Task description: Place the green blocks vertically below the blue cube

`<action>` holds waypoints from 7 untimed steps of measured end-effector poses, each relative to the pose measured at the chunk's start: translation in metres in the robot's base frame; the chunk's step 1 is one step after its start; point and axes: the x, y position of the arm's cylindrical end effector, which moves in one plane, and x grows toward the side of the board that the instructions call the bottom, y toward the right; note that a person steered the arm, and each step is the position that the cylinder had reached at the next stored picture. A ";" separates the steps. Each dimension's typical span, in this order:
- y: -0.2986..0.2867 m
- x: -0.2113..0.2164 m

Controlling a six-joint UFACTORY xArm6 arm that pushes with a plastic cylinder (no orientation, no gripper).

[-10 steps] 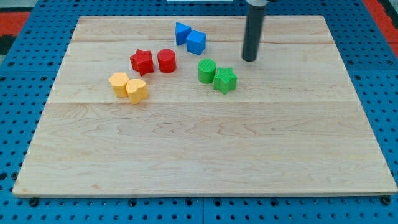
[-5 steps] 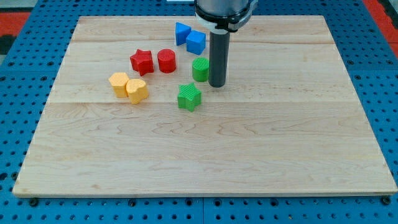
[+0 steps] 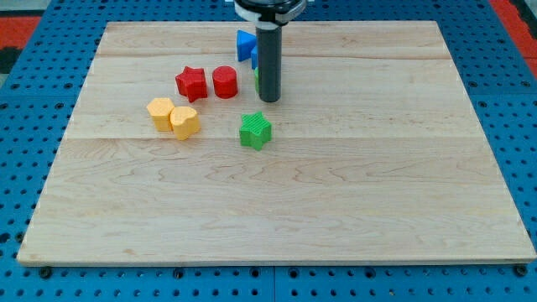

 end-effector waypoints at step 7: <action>-0.045 0.115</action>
